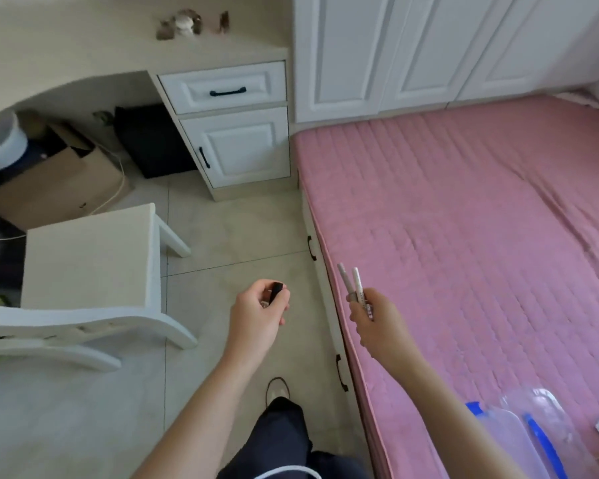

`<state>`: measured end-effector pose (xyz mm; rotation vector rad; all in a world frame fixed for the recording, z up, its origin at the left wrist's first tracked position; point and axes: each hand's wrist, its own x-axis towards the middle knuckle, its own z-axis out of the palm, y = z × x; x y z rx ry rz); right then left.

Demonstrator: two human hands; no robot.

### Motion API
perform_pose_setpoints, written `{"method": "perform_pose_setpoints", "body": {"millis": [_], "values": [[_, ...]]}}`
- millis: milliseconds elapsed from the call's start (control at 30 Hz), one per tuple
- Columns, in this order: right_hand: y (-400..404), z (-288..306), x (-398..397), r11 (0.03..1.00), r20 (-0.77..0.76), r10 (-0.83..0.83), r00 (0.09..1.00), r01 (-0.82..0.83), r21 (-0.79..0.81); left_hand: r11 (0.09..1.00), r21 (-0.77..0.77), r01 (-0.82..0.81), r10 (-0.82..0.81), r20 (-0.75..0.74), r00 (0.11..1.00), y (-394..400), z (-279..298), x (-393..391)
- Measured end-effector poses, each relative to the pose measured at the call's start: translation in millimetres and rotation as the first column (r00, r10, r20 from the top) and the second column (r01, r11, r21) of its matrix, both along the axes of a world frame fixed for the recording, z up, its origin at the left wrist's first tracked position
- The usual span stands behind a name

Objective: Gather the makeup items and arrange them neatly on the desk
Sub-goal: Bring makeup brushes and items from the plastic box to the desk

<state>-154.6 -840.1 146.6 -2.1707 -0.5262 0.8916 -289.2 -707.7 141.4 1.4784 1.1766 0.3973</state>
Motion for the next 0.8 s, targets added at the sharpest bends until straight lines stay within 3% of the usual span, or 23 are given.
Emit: {"method": "perform_pose_setpoints", "body": {"millis": [300,567,800], "values": [[133.2,1.7,14.3,0.999,-0.093,0.004,0.996,-0.001,0.033,0.995,0.048,-0.083,0.085,-0.029,0.996,119.8,3.3,14.5],[240.9,-6.9,69.6,0.991,-0.044,0.135,0.99,-0.134,0.021,0.988,0.005,-0.154,0.154,-0.03,0.988,205.1,-0.9,64.1],[341.8,-7.4,148.8,0.963,0.038,0.269,0.962,-0.268,-0.018,0.975,0.076,-0.208,0.213,-0.059,0.975,291.1,6.3,140.4]]}}
